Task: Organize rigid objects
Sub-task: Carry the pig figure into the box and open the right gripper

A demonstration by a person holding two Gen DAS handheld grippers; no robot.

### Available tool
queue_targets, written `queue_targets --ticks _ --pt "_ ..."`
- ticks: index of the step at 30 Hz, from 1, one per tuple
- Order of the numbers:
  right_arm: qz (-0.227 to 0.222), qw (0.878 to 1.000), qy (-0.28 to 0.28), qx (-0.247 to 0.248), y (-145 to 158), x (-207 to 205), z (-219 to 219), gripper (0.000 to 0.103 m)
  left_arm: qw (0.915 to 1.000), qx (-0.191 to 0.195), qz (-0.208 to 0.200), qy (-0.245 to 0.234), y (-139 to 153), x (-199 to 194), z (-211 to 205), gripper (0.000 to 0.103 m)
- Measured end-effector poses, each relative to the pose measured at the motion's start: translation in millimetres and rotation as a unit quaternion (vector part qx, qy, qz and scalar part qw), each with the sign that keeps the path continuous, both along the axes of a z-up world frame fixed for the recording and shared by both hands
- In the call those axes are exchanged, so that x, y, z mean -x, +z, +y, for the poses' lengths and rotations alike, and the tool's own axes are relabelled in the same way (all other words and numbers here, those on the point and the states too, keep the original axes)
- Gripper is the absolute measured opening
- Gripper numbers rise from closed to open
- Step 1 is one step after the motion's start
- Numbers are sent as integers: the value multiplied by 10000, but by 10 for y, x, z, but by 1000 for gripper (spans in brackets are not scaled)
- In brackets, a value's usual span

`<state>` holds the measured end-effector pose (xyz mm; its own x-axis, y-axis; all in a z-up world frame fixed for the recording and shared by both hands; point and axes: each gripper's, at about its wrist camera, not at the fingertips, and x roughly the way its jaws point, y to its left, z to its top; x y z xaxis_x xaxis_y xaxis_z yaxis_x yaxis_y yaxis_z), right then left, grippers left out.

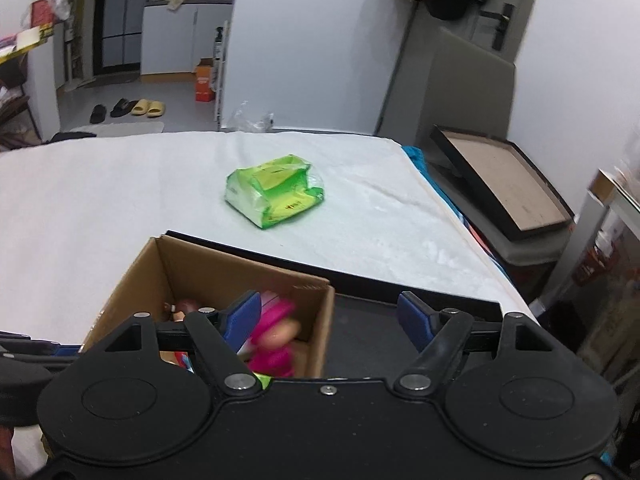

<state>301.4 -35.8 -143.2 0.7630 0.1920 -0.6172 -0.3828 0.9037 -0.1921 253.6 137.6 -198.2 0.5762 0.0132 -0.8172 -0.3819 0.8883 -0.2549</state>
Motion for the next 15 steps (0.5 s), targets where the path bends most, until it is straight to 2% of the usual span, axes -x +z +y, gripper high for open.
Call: queue_targets --ticks 12,15 --pt "209 9971 -531 -501 168 230 -452 77 9999 -169 9 -10 116 78 -51 15" --pt "294 9960 -588 -612 203 309 -541 78 9997 -165 169 -34 157 104 -121 15"
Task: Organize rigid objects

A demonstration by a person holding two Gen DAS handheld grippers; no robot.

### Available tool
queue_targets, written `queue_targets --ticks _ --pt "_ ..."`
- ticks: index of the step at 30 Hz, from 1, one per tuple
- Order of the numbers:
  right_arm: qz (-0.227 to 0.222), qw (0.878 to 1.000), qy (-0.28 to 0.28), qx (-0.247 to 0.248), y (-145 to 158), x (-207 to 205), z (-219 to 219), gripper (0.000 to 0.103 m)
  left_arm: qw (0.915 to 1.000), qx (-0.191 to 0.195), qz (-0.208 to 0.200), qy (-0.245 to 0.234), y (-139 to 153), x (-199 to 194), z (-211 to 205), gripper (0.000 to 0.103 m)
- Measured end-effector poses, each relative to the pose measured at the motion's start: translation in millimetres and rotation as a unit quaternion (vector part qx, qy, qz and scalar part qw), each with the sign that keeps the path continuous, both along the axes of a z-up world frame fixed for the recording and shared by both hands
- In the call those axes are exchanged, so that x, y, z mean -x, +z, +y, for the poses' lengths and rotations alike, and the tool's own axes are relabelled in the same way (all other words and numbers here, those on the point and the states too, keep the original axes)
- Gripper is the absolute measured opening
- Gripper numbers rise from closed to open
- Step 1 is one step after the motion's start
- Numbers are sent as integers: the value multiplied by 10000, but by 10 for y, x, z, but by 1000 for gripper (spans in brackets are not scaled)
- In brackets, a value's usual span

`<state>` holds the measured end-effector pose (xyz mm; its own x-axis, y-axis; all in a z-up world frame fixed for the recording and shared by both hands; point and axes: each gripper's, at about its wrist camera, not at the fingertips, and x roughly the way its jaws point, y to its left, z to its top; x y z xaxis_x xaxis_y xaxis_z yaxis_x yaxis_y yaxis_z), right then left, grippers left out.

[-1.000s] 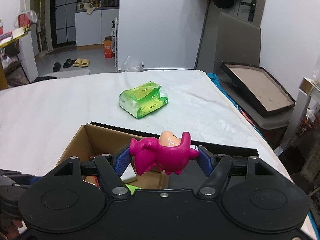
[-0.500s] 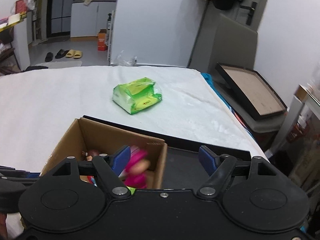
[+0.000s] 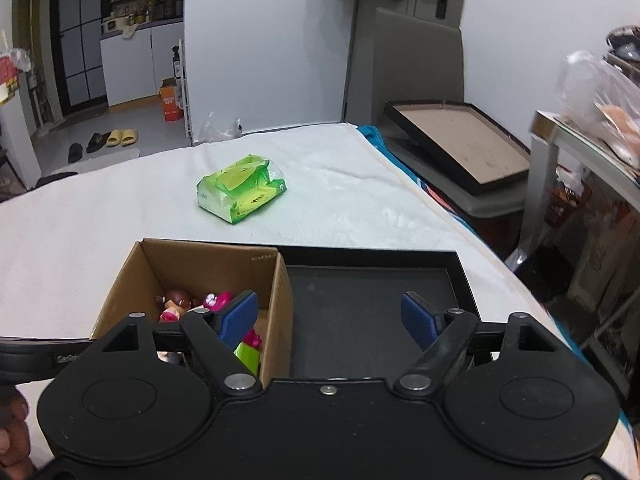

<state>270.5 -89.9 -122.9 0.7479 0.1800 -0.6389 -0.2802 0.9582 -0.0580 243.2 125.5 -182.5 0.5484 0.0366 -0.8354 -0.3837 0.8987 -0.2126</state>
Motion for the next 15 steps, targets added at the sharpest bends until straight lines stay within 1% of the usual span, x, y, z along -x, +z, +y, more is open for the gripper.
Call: queue_targets --ticks 3,5,7,9,11,13,15 --pt "82 9999 -51 -133 35 72 -66 78 9990 -433 -78 -119 115 75 -139 16" --pt "128 9996 -97 -236 59 120 -106 80 9993 -334 -40 -141 170 110 -166 18" --pt "165 9993 -137 -320 89 173 -147 82 9994 -312 -11 -139 255 142 -186 19" --pt "182 9990 -156 -369 122 228 -193 83 9995 -246 -68 -210 374 183 -208 19" --pt "213 9987 -193 -414 164 280 -245 86 9990 -305 -45 -333 497 221 -267 19" --pt "225 9981 -247 -520 222 334 -315 88 9986 -281 -150 -429 633 271 -329 19" --pt "198 9977 -301 -566 282 384 -380 93 9980 -277 -227 -521 765 328 -389 20"
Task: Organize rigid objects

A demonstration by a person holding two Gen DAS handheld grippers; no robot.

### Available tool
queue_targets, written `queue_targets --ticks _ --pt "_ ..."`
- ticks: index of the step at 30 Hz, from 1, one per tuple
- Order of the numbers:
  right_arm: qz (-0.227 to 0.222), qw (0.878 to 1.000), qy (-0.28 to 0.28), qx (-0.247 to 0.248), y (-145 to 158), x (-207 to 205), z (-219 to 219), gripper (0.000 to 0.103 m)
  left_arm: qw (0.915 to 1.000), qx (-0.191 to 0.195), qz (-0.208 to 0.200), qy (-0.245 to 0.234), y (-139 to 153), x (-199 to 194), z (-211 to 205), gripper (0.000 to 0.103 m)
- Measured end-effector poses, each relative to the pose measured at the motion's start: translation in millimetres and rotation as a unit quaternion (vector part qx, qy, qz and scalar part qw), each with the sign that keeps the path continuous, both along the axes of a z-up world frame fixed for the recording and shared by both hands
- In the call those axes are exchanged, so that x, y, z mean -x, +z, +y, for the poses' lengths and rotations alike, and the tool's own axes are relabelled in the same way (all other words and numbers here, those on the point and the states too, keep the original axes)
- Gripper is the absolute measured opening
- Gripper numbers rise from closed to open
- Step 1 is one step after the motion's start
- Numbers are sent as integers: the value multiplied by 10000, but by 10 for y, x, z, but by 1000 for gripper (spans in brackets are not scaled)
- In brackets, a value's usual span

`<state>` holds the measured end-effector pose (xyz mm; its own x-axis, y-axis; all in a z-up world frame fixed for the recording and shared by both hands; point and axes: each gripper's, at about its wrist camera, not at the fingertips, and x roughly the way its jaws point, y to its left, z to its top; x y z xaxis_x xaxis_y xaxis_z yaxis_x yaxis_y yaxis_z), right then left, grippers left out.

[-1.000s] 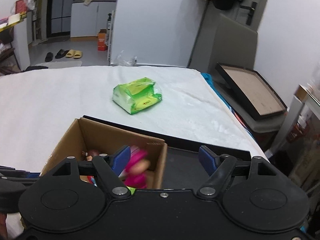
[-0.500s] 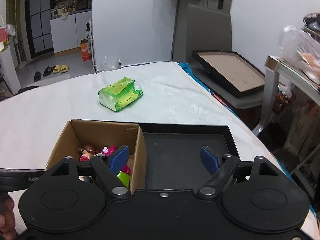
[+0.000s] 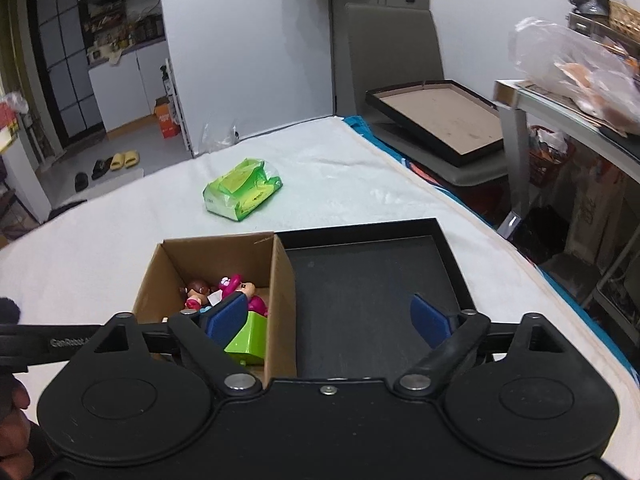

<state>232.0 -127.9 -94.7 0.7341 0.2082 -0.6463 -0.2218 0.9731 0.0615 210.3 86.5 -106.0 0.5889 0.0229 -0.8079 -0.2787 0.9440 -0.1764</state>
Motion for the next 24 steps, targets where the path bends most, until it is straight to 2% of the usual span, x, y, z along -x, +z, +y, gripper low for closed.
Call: queue_targets --ticks 5,7,13,21,24 --pt "-58 9999 -96 -123 141 131 -142 100 9998 -73 -172 -102 269 153 -120 33" --pt "-75 9997 -136 -190 192 186 -198 103 9996 -118 -197 -142 338 193 -153 42" --pt "-30 9994 -113 -330 328 355 -325 103 9988 -211 -320 -310 552 396 -283 62" --pt "44 9988 -116 -474 448 612 -529 103 9978 -100 -480 -452 833 721 -399 70" --pt "53 9985 -168 -518 504 705 -611 103 9970 -84 -517 -568 943 857 -458 76"
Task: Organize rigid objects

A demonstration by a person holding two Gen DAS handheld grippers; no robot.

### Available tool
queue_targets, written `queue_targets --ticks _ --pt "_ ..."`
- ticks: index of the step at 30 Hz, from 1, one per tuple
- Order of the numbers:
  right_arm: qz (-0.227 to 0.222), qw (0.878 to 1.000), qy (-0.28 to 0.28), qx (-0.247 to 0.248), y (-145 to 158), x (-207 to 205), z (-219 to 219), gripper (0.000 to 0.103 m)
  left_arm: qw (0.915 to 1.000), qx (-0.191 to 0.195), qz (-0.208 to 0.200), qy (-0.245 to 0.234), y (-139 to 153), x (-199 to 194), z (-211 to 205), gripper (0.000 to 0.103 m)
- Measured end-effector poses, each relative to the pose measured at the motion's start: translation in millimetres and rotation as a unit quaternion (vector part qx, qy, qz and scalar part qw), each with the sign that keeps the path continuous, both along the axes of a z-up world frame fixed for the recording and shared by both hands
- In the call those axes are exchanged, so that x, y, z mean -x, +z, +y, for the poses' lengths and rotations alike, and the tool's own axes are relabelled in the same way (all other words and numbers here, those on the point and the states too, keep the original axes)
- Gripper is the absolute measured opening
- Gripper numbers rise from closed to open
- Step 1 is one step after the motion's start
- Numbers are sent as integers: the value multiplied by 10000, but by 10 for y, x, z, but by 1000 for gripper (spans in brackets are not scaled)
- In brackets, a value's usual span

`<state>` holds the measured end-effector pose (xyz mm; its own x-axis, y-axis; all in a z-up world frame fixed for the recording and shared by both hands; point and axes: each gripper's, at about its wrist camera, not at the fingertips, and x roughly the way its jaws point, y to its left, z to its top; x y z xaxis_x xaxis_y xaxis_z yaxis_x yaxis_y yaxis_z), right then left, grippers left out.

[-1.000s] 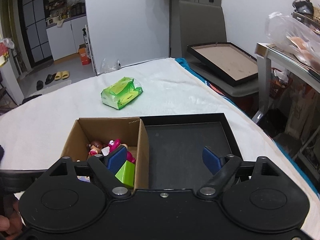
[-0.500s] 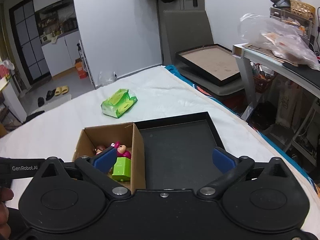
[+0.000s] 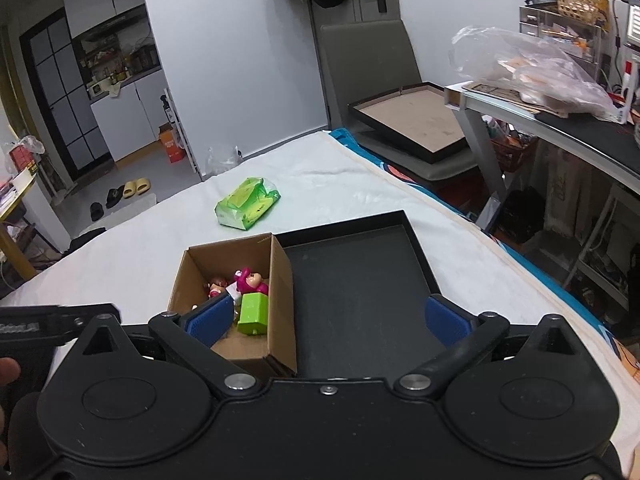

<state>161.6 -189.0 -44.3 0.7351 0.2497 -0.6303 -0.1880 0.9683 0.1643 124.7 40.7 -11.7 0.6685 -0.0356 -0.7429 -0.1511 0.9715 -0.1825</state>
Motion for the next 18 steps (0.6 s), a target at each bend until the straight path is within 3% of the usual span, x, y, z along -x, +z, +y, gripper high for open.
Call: queue_targets --ticks 3,7,10,18 --pt "18 10000 -28 -20 64 90 -63 103 9998 -193 -55 -54 88 121 -81 82" --pt "96 9999 -37 -29 144 218 -112 103 9998 -99 -122 -126 176 260 -138 90" --pt "42 9998 -79 151 199 336 -107 103 9995 -255 -149 -117 222 359 -189 96" --pt "14 9998 -103 168 330 599 -151 103 9987 -454 -171 -158 298 591 -234 98"
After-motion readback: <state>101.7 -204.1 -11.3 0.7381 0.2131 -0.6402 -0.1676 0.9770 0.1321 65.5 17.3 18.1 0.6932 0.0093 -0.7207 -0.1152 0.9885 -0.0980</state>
